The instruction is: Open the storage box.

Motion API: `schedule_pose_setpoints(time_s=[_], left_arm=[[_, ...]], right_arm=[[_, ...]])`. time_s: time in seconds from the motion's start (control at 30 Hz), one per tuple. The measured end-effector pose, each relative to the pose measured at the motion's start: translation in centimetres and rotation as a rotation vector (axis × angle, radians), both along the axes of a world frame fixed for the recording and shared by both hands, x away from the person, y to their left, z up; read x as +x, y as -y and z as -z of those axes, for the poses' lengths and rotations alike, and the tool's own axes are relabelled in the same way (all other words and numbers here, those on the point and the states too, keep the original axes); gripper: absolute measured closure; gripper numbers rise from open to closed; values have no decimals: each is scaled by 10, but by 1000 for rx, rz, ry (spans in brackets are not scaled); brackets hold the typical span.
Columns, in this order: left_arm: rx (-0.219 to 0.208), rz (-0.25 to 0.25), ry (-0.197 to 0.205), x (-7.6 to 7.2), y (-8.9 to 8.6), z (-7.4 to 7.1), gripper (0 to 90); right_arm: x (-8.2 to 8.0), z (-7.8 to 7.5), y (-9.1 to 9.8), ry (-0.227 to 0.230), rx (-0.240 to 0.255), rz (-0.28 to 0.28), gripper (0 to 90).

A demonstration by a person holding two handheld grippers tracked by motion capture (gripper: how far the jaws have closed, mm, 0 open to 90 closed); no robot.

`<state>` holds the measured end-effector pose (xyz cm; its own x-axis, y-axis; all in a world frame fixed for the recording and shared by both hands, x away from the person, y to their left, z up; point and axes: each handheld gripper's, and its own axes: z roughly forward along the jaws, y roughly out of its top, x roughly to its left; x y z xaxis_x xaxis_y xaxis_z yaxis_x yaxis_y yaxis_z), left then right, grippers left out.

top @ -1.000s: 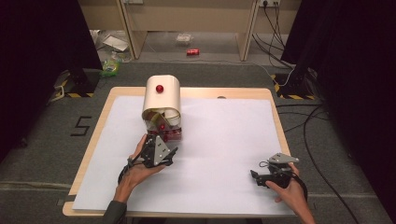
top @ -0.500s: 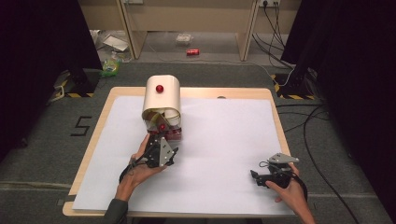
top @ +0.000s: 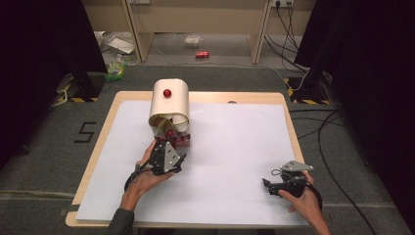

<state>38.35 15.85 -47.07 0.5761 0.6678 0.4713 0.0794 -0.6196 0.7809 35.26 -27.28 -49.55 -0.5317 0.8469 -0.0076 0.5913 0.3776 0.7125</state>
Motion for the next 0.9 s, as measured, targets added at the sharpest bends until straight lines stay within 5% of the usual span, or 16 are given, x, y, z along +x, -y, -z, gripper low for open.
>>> schedule_pose_setpoints(time_s=[0.9], left_arm=[[-119, 0, -113, -17, -4, -11, 267]], right_arm=[[0, 0, 0, 1, 0, 0, 102]])
